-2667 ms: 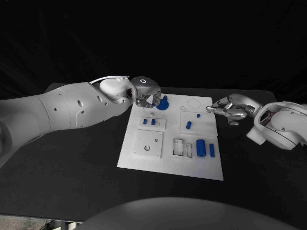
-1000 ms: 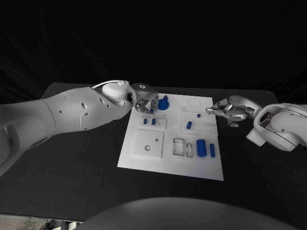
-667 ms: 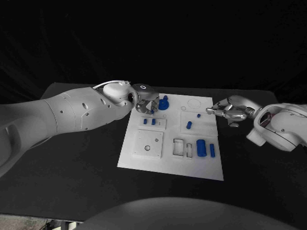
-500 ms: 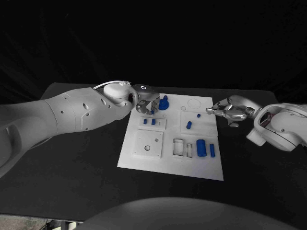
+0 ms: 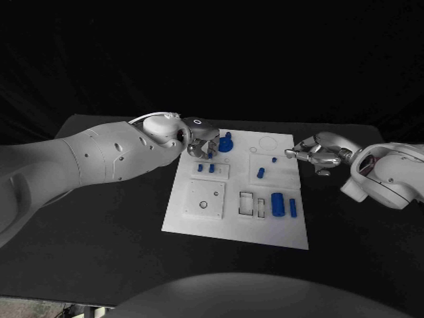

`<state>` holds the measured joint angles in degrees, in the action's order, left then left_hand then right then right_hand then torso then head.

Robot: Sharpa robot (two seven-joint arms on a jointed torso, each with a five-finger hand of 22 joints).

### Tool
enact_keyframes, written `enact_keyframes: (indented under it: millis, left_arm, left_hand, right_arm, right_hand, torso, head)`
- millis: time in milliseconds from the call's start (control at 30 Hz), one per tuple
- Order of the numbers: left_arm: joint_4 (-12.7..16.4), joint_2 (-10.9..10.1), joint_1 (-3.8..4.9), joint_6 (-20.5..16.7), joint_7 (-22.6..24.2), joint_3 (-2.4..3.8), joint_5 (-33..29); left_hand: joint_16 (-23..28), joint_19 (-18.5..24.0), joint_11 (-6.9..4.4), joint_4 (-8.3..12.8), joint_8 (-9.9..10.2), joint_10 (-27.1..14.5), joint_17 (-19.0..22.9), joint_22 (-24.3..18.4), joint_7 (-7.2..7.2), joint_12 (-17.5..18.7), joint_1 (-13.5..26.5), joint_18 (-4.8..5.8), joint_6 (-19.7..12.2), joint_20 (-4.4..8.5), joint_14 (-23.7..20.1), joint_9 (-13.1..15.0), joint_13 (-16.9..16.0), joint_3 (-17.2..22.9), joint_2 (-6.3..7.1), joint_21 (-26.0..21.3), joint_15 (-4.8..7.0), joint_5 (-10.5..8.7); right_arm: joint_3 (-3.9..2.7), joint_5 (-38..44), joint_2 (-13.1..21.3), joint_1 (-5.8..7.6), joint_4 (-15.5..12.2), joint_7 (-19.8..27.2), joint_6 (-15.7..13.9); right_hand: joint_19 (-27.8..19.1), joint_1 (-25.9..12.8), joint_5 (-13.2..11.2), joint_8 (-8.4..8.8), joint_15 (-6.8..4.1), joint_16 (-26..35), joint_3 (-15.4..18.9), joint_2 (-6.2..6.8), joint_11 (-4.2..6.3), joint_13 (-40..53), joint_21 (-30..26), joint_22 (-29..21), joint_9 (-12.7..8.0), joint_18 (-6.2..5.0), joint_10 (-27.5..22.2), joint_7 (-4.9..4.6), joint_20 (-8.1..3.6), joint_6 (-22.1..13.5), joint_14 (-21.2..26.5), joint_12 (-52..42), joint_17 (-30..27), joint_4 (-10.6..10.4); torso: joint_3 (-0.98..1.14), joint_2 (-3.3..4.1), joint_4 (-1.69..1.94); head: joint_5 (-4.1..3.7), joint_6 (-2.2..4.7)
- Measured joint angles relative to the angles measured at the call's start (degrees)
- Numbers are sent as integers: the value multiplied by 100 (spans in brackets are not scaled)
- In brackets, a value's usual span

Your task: Assemble the parts on the task board

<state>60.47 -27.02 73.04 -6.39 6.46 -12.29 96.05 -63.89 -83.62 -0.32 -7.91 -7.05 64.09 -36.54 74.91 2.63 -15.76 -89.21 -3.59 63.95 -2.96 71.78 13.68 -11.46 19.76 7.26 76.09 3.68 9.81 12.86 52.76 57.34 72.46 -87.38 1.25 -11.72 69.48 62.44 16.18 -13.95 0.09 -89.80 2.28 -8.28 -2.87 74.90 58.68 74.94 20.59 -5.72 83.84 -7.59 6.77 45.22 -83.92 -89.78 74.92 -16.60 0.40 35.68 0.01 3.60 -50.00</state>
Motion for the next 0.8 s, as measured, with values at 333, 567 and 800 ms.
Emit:
enact_keyframes:
  millis: [333, 567, 800]
  left_arm:
    - [-9, -10, -4, 24, -24, 0, -2]
    - [-20, -7, -8, 34, -38, 0, -7]
    - [-66, 17, -26, 67, -59, 0, -8]
  left_hand:
    - [0, 0, 0, 0, 0, 0, 16, 0, -1, 28, -1, 0, 0, 0, -20, -3, 7, 0, -1, 0, -20, 29]
    - [33, 1, 0, 14, 6, 0, 43, 0, -1, 56, -1, 0, -1, -1, -20, -6, 13, 14, -1, -3, -20, 50]
    - [66, 21, 0, 19, 83, 0, 140, 0, -15, 132, -2, 0, -118, -21, -93, -37, 28, 18, -2, -66, -28, 73]
  right_arm:
    - [1, -1, -4, 0, -1, -1, 5]
    - [-1, -2, -1, -1, -1, -2, 12]
    - [0, -2, 1, -1, -6, -4, 16]
  right_hand:
    - [0, 0, 0, 0, 0, 0, 0, 0, 0, 0, 0, -1, 0, 0, 0, 0, 0, 0, 0, 0, 0, 0]
    - [0, 0, 0, 0, 0, 0, 0, 0, 0, 0, 0, -1, 0, 0, 0, 0, 0, 0, 0, 0, -1, 0]
    - [0, 0, 0, 0, 0, 0, 0, 0, 0, 0, 0, -2, 0, 0, 0, 0, 0, 0, 0, 0, -1, 0]
  torso:
    - [-1, 0, 1]
    - [-1, 0, -1]
    - [-1, 0, -2]
  head:
    - [1, 0]
    - [5, 0]
    - [2, 0]
